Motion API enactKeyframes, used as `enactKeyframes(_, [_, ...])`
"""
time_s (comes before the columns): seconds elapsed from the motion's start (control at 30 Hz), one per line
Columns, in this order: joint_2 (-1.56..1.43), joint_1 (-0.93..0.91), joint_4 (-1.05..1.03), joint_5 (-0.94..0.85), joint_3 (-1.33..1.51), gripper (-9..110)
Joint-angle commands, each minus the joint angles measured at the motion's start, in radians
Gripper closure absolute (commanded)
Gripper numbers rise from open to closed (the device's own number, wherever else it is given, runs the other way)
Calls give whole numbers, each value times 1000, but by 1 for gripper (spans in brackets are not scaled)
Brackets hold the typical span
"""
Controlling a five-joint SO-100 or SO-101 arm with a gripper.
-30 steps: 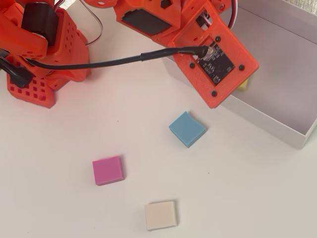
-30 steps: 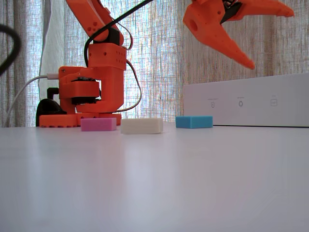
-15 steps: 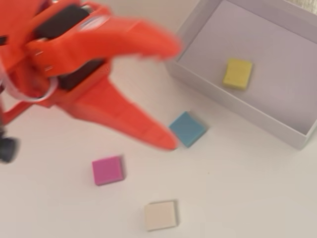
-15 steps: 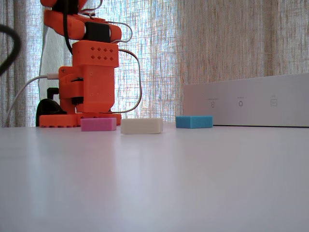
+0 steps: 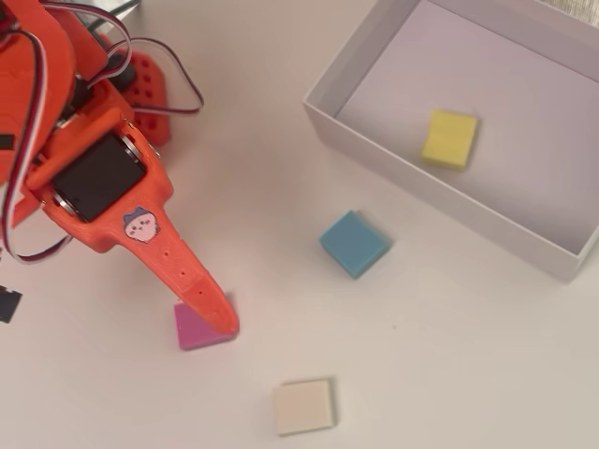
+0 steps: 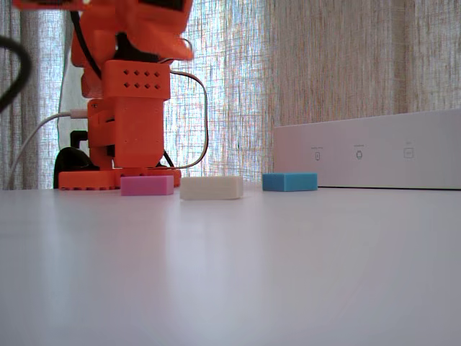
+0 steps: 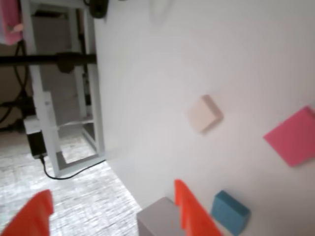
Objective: Grasp the yellow cuboid and put it in the bin.
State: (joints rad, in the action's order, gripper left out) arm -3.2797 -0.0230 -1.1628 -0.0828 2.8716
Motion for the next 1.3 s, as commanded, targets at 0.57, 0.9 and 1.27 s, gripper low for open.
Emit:
enactKeyframes(0.57, [-29,64,-109,-20,87,108])
enactKeyframes(0.9, [-29,64,-107,-20,87,110])
enactKeyframes(1.27, [-29,64,-107,-18,87,110])
